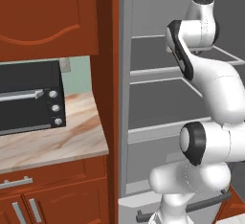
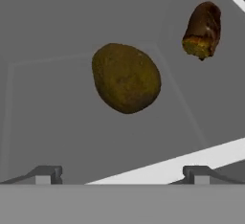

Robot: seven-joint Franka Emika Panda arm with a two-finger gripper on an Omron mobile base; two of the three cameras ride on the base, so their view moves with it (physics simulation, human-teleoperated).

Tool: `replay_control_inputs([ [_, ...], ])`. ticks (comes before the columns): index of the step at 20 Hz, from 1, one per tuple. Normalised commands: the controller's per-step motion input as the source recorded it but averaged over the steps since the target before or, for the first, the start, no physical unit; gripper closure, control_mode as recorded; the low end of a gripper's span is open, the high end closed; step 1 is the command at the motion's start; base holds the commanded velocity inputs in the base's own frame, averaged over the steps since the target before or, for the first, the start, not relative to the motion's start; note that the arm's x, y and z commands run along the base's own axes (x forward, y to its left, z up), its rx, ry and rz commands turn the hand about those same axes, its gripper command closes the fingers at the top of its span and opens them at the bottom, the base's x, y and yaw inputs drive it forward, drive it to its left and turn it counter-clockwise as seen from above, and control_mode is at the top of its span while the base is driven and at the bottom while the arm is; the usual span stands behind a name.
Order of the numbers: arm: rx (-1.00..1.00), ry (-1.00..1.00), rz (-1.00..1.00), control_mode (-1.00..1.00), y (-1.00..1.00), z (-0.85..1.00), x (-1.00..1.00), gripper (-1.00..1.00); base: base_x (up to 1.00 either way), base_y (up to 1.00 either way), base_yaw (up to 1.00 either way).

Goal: Gather the sweet potato and avocado from the fridge and place them on a tray on the dining counter. Then gather the steak and fish from the fridge and place them on the other tray.

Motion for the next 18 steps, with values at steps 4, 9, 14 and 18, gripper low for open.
replay_control_inputs([
  [4,0.0,0.04,0.0,-1.0,-0.15,-0.08,0.33,-1.0,0.0,0.0,0.0],
  [9,0.0,0.03,0.0,-1.0,-0.27,-0.08,0.18,-1.0,0.0,0.0,0.0],
  [14,0.0,0.03,0.0,-1.0,-0.09,-0.05,0.34,-1.0,0.0,0.0,0.0],
  [18,-0.01,0.03,0.0,-1.0,0.0,-0.12,0.33,-1.0,0.0,0.0,0.0],
])
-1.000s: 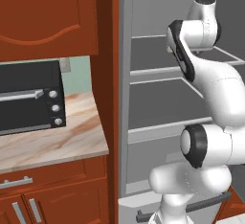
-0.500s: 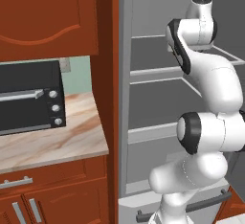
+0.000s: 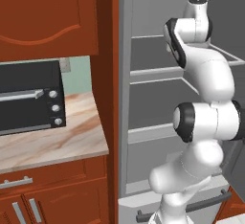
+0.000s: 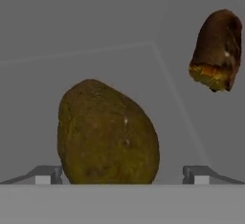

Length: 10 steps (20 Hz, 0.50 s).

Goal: Gather the sweet potato and avocado from the fridge and place them on a tray on the dining counter. Then gather the steak and fish from the fridge and place them on the other tray.

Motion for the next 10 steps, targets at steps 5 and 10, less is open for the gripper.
replay_control_inputs([
  [5,-0.01,0.02,0.0,-1.0,0.0,-0.12,0.3,-1.0,0.0,0.0,0.0],
  [10,-0.03,0.02,0.0,-1.0,0.0,-0.21,0.09,-1.0,0.0,0.0,0.0],
])
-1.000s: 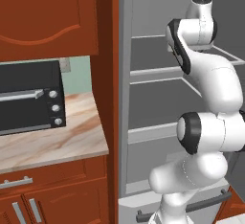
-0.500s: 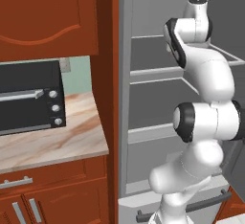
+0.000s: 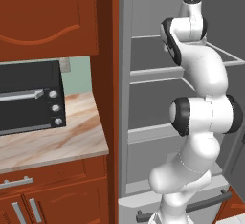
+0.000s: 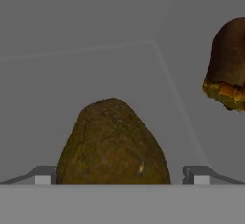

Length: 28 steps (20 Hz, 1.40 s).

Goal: Gather the sweet potato and avocado from the fridge and place them on a tray on the dining counter. Then gather the steak and fish from the fridge and place them on the other tray.

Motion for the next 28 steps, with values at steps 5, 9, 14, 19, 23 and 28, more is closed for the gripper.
replay_control_inputs([
  [5,-0.08,0.09,0.0,-1.0,0.04,-0.51,-0.03,1.0,0.0,0.0,0.0],
  [9,-0.06,0.03,0.0,-1.0,0.0,-0.47,-0.13,1.0,0.0,0.0,0.0],
  [14,-0.01,-0.06,0.0,-1.0,0.0,-0.11,-0.58,1.0,0.0,0.0,0.0],
  [19,0.0,-0.24,-0.03,-1.0,0.0,-0.11,-1.0,1.0,0.0,0.0,0.0],
  [23,0.01,-0.17,-0.04,-1.0,0.0,-0.02,-1.0,1.0,0.0,0.0,0.0],
  [28,0.01,-0.09,-0.03,-1.0,0.02,0.04,-1.0,1.0,0.0,0.0,0.0],
])
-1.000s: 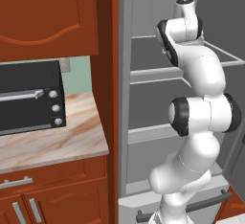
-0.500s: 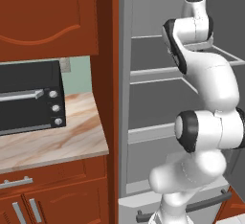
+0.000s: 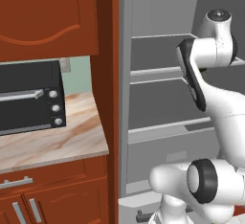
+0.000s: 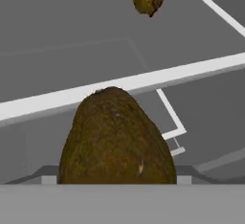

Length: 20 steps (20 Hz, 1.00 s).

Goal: Gather the sweet potato and avocado from the fridge and place them on a tray on the dining counter. Then gather the steak and fish from the fridge and place them on the other tray.

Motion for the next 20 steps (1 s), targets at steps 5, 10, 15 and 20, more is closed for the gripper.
replay_control_inputs([
  [5,0.02,-0.03,-0.01,-1.0,0.08,0.14,-1.0,1.0,0.0,0.0,0.0],
  [10,0.0,-0.05,0.0,-1.0,0.32,0.0,-1.0,1.0,0.0,0.0,0.0],
  [15,0.0,-0.07,0.03,-1.0,0.54,-0.11,-0.96,1.0,0.0,0.0,0.0],
  [20,-0.01,-0.01,0.07,-1.0,0.48,-0.14,-0.43,1.0,0.0,0.0,0.0],
])
